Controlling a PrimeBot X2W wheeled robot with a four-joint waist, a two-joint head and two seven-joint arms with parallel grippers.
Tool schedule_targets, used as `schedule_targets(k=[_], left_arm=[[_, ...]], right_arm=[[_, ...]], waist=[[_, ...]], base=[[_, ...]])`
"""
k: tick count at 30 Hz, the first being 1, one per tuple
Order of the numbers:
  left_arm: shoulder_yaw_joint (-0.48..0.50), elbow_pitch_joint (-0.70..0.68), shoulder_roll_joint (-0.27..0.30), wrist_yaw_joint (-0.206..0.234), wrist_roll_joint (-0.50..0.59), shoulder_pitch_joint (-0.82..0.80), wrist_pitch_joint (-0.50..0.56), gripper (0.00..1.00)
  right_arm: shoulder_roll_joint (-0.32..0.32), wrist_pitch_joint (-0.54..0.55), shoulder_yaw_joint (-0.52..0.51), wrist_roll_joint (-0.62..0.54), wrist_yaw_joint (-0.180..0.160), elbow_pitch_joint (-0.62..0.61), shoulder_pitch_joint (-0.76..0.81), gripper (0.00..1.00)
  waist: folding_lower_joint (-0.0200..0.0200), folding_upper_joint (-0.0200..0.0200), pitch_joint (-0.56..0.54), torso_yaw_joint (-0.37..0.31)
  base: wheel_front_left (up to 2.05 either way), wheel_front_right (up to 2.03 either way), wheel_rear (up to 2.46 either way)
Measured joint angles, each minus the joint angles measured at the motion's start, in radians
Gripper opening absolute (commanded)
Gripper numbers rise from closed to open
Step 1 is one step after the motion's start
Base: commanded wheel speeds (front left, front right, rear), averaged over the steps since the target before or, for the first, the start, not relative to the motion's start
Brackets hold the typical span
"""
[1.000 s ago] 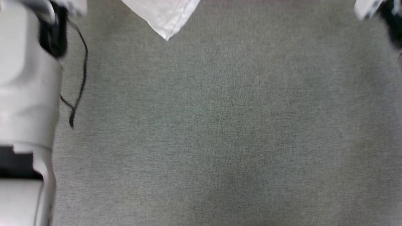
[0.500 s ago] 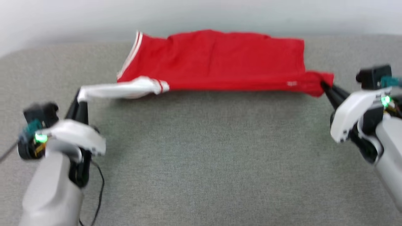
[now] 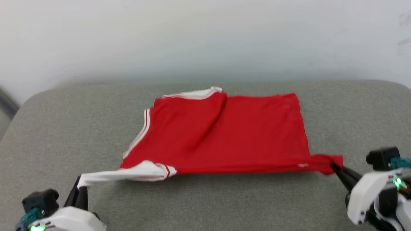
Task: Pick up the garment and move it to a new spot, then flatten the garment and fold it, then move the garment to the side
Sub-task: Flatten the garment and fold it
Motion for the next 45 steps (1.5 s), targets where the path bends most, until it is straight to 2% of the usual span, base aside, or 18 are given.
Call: schedule_targets(k=[3, 9, 13, 16, 20, 27, 36, 41, 43, 44, 45], left_arm=[[0.002, -0.145, 0.009, 0.048, 0.0, 0.093, 0.066, 0.0], [0.016, -0.371, 0.032, 0.122, 0.004, 0.209, 0.164, 0.0], [0.01, -0.473, 0.054, 0.149, 0.015, 0.236, 0.221, 0.0], [-0.012, -0.479, 0.059, 0.15, 0.017, 0.215, 0.263, 0.0], [-0.044, -0.414, 0.054, 0.114, -0.003, 0.121, 0.281, 0.0], [-0.078, -0.242, 0.048, 0.044, -0.034, -0.056, 0.295, 0.0], [-0.139, -0.024, 0.01, -0.038, -0.056, -0.214, 0.296, 0.0], [-0.16, 0.093, -0.019, -0.077, -0.085, -0.274, 0.306, 0.0], [-0.164, 0.133, -0.033, -0.095, -0.099, -0.293, 0.306, 0.0], [-0.164, 0.155, -0.041, -0.104, -0.112, -0.303, 0.306, 0.22], [-0.168, 0.172, -0.046, -0.112, -0.115, -0.312, 0.305, 0.43]], right_arm=[[0.007, 0.053, -0.091, -0.038, 0.0, -0.098, 0.119, 0.0], [0.074, 0.205, -0.28, -0.12, 0.0, -0.323, 0.345, 0.0], [0.129, 0.318, -0.374, -0.173, 0.0, -0.467, 0.432, 0.0], [0.175, 0.407, -0.418, -0.209, -0.001, -0.54, 0.435, 0.0], [0.193, 0.477, -0.417, -0.228, -0.001, -0.529, 0.379, 0.0], [0.182, 0.51, -0.36, -0.232, -0.001, -0.445, 0.224, 0.0], [0.17, 0.474, -0.262, -0.217, -0.001, -0.269, 0.067, 0.0], [0.169, 0.419, -0.215, -0.205, -0.001, -0.175, 0.023, 0.0], [0.171, 0.391, -0.204, -0.193, -0.001, -0.141, 0.011, 0.19], [0.171, 0.378, -0.198, -0.19, -0.001, -0.126, 0.005, 0.27], [0.17, 0.36, -0.192, -0.188, -0.001, -0.116, 0.003, 0.54]], waist=[[0.0, 0.0, -0.024, 0.007], [0.0001, 0.0, -0.039, 0.022], [0.0001, 0.0, -0.031, 0.019], [0.0003, 0.0, -0.008, 0.011], [0.0004, 0.0, 0.026, 0.004], [0.0005, 0.0, 0.104, -0.001], [0.0006, 0.0, 0.197, -0.004], [0.0006, 0.0, 0.222, -0.004], [0.0006, 0.0, 0.225, -0.005], [0.0006, 0.0, 0.225, -0.005], [0.0006, 0.0, 0.224, -0.005]], base=[[0.0, 0.0, 0.0], [0.0, 0.0, 0.0], [0.0, 0.0, 0.0], [0.0, 0.0, 0.0], [0.0, 0.0, 0.0], [0.0, 0.0, 0.0], [0.0, 0.0, 0.0], [0.0, 0.0, 0.0], [0.0, 0.0, 0.0], [0.0, 0.0, 0.0], [0.0, 0.0, 0.0]])
